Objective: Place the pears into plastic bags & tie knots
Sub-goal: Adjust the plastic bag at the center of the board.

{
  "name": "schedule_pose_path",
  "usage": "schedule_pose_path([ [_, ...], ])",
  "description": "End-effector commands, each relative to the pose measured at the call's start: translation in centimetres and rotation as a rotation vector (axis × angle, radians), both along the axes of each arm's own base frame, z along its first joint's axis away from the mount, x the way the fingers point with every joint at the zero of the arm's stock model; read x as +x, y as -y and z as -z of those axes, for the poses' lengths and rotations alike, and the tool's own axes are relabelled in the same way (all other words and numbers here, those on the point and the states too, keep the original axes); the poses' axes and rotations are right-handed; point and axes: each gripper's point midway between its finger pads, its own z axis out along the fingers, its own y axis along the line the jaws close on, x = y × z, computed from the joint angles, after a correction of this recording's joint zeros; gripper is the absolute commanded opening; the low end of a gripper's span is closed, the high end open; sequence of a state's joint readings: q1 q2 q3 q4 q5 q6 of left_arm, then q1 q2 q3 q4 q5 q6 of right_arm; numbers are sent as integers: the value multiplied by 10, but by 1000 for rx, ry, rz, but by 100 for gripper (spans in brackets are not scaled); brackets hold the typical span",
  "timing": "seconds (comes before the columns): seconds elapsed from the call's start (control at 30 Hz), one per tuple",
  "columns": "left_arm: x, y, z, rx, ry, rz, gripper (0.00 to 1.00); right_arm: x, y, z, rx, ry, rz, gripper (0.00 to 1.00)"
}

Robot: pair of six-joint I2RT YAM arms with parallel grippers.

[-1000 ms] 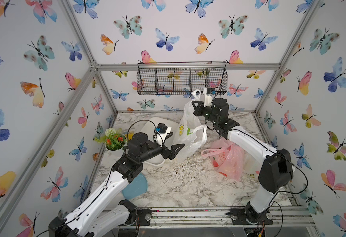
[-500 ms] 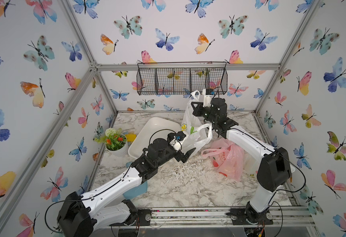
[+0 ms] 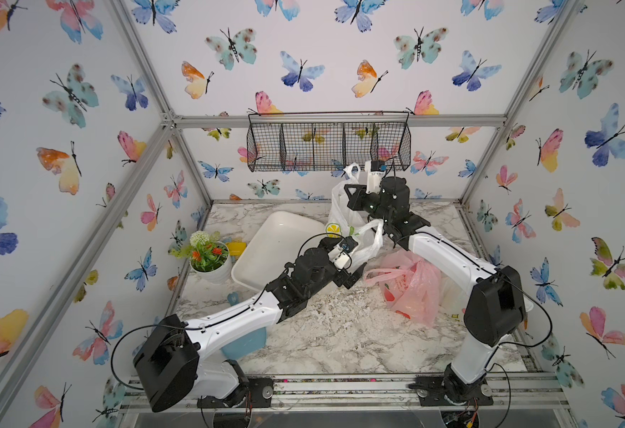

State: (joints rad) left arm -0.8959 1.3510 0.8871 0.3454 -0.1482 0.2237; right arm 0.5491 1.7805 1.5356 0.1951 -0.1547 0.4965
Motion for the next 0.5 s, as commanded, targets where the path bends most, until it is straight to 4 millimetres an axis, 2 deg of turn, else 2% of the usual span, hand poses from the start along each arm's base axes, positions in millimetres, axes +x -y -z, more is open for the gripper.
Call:
schedule_pose_path([
  [0.0, 17, -15, -22, -62, 105, -123, 99, -4, -1, -9, 17, 6, -17, 2],
  [0.03, 15, -13, -22, -56, 119, -108, 98, -5, -1, -10, 18, 6, -19, 2],
  [0.07, 14, -10, -24, -51, 128, -89, 90, -6, 0, -10, 18, 6, -19, 2],
  [0.13, 13, -10, -31, -59, 140, -80, 66, -10, 2, -14, 16, 7, -22, 2],
  [0.2, 12, -18, -46, -111, 141, -69, 31, -17, 5, -17, -1, 11, -25, 2],
  [0.23, 12, -24, -54, -145, 133, -62, 20, -21, 8, -20, -8, 17, -28, 2],
  [0.27, 14, -30, -60, -179, 110, -56, 5, -27, 10, -23, -19, 20, -34, 2],
  [0.3, 16, -38, -66, -212, 84, -54, 0, -33, 15, -26, -33, 24, -32, 2],
  [0.47, 8, -70, -95, -400, -41, 52, 0, -71, 37, -44, -39, 2, -43, 2],
])
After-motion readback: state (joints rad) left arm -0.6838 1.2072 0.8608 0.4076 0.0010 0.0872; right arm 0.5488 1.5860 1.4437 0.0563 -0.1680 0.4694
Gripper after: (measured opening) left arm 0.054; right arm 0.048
